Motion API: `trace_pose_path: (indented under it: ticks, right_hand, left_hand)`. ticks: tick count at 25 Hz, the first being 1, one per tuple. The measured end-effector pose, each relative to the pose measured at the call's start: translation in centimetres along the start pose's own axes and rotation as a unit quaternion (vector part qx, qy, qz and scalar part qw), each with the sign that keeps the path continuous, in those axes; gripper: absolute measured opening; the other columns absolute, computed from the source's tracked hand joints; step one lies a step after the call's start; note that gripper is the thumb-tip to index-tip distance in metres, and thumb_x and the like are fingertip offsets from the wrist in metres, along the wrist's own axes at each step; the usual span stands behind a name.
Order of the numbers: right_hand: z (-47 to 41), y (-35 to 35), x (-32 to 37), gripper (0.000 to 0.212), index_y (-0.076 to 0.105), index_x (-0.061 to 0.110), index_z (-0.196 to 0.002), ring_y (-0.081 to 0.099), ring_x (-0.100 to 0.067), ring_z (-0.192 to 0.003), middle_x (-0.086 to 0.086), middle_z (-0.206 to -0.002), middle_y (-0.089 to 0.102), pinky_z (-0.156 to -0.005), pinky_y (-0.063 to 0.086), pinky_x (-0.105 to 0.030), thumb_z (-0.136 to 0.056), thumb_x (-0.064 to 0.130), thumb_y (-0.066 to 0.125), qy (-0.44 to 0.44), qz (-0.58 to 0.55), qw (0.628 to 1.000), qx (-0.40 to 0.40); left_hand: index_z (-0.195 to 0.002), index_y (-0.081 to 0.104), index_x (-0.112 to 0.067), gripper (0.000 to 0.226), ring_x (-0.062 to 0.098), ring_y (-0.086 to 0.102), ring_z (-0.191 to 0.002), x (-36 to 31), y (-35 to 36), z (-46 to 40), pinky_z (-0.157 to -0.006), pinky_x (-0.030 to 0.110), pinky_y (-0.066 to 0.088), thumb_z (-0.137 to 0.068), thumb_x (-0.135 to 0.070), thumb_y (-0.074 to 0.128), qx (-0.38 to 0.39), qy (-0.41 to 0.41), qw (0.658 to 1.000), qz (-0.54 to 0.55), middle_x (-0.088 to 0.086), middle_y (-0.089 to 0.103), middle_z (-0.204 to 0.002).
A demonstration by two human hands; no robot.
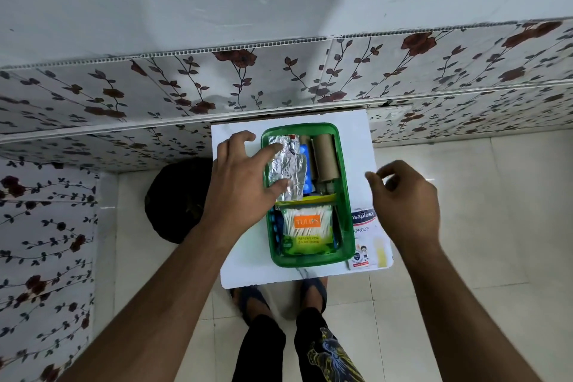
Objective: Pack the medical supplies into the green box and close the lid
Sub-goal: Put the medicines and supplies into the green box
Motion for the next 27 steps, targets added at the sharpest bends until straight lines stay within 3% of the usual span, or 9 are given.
trace_pose_path:
  ticks: [2, 4, 6, 10, 13, 19, 24, 26, 27]
  right_hand:
    - [0.6, 0.2, -4.4, 0.020, 0.063, 0.023, -0.090, 0.063, -0.021, -0.072, 0.006, -0.073, 0.065, -0.059, 0.040, -0.029, -0.083, 0.042, 0.067, 0.062, 0.021, 0.996, 0.055]
    - [1.4, 1.8, -7.8, 0.037, 0.062, 0.023, -0.103, 0.062, -0.020, -0.081, 0.001, -0.090, 0.066, -0.065, 0.042, -0.030, -0.077, 0.046, 0.074, 0.110, 0.033, 0.985, 0.130]
    - [2.0, 3.4, -9.5, 0.046, 0.059, 0.024, -0.107, 0.061, -0.019, -0.082, 0.000, -0.094, 0.065, -0.068, 0.044, -0.031, -0.072, 0.044, 0.080, 0.132, 0.024, 0.976, 0.173]
    - [2.1, 4.3, -11.0, 0.039, 0.057, 0.023, -0.099, 0.065, -0.021, -0.079, 0.006, -0.078, 0.066, -0.067, 0.049, -0.033, -0.071, 0.031, 0.082, 0.161, -0.016, 0.975, 0.150]
    - [2.1, 4.4, -12.0, 0.038, 0.057, 0.022, -0.100, 0.063, -0.021, -0.078, 0.007, -0.079, 0.063, -0.065, 0.046, -0.031, -0.072, 0.027, 0.082, 0.172, -0.031, 0.975, 0.137]
    - [1.2, 3.2, -13.6, 0.019, 0.067, 0.017, -0.091, 0.064, -0.021, -0.079, 0.005, -0.078, 0.065, -0.058, 0.042, -0.022, -0.077, 0.020, 0.079, 0.184, -0.076, 0.972, 0.125]
    - [0.9, -1.5, -12.1, 0.011, 0.065, 0.009, -0.079, 0.066, -0.029, -0.072, -0.006, -0.073, 0.068, -0.069, 0.057, -0.039, -0.080, 0.002, 0.074, 0.219, -0.283, 0.929, 0.093]
    - [0.8, -3.6, -9.4, 0.006, 0.065, -0.002, -0.087, 0.066, -0.025, -0.069, -0.010, -0.075, 0.069, -0.069, 0.058, -0.037, -0.083, -0.004, 0.069, 0.196, -0.370, 0.902, 0.107]
    - [1.0, -4.1, -7.5, 0.009, 0.065, -0.005, -0.091, 0.067, -0.024, -0.069, -0.013, -0.078, 0.070, -0.069, 0.059, -0.037, -0.083, -0.004, 0.068, 0.182, -0.400, 0.888, 0.131]
  left_hand:
    - [-0.123, 0.062, -0.025, 0.042, 0.029, 0.041, -0.123, -0.6, -0.6, 0.9, -0.100, 0.045, 0.043, -0.083, -0.035, 0.069, -0.023, 0.008, 0.999, 0.042, 0.009, 0.047, -0.130]
    - [-0.117, 0.065, -0.021, 0.033, 0.026, 0.045, -0.119, -1.6, -0.9, 1.4, -0.099, 0.040, 0.043, -0.085, -0.024, 0.066, -0.042, 0.020, 0.997, 0.068, 0.007, 0.050, -0.123]
    - [-0.113, 0.066, -0.021, 0.029, 0.023, 0.048, -0.115, -3.0, -0.5, 1.7, -0.094, 0.032, 0.041, -0.085, -0.018, 0.065, -0.037, 0.034, 0.994, 0.094, 0.004, 0.052, -0.119]
    - [-0.111, 0.067, -0.023, 0.026, 0.019, 0.050, -0.116, -5.4, 1.3, 2.0, -0.090, 0.027, 0.043, -0.086, -0.017, 0.063, -0.001, 0.068, 0.990, 0.127, 0.001, 0.051, -0.117]
    - [-0.108, 0.068, -0.021, 0.023, 0.020, 0.052, -0.115, -6.7, 2.0, 2.2, -0.088, 0.032, 0.048, -0.086, -0.017, 0.063, 0.003, 0.076, 0.988, 0.134, 0.001, 0.052, -0.115]
    - [-0.106, 0.068, -0.022, 0.020, 0.013, 0.054, -0.107, -9.2, 2.4, 2.1, -0.084, 0.024, 0.043, -0.088, -0.016, 0.061, 0.021, 0.073, 0.985, 0.155, -0.003, 0.054, -0.114]
    - [-0.118, 0.064, -0.026, 0.030, 0.001, 0.058, -0.087, -10.4, 2.3, 1.9, -0.081, 0.027, 0.053, -0.091, -0.014, 0.059, 0.060, 0.037, 0.966, 0.248, -0.009, 0.059, -0.106]
    - [-0.134, 0.051, -0.034, 0.048, 0.001, 0.062, -0.087, -10.8, 2.7, 2.0, -0.078, 0.027, 0.053, -0.089, -0.024, 0.065, 0.137, -0.001, 0.947, 0.292, -0.009, 0.060, -0.109]
    - [-0.139, 0.043, -0.039, 0.060, 0.001, 0.065, -0.088, -11.0, 2.9, 2.2, -0.078, 0.026, 0.054, -0.086, -0.025, 0.069, 0.185, -0.028, 0.921, 0.340, -0.010, 0.061, -0.112]
Point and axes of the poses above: each hand's wrist, its own z-axis away from the middle knuckle, its own y-axis out of the palm, x = y × z, the point moved 5 cm from there along -z, towards the middle knuckle
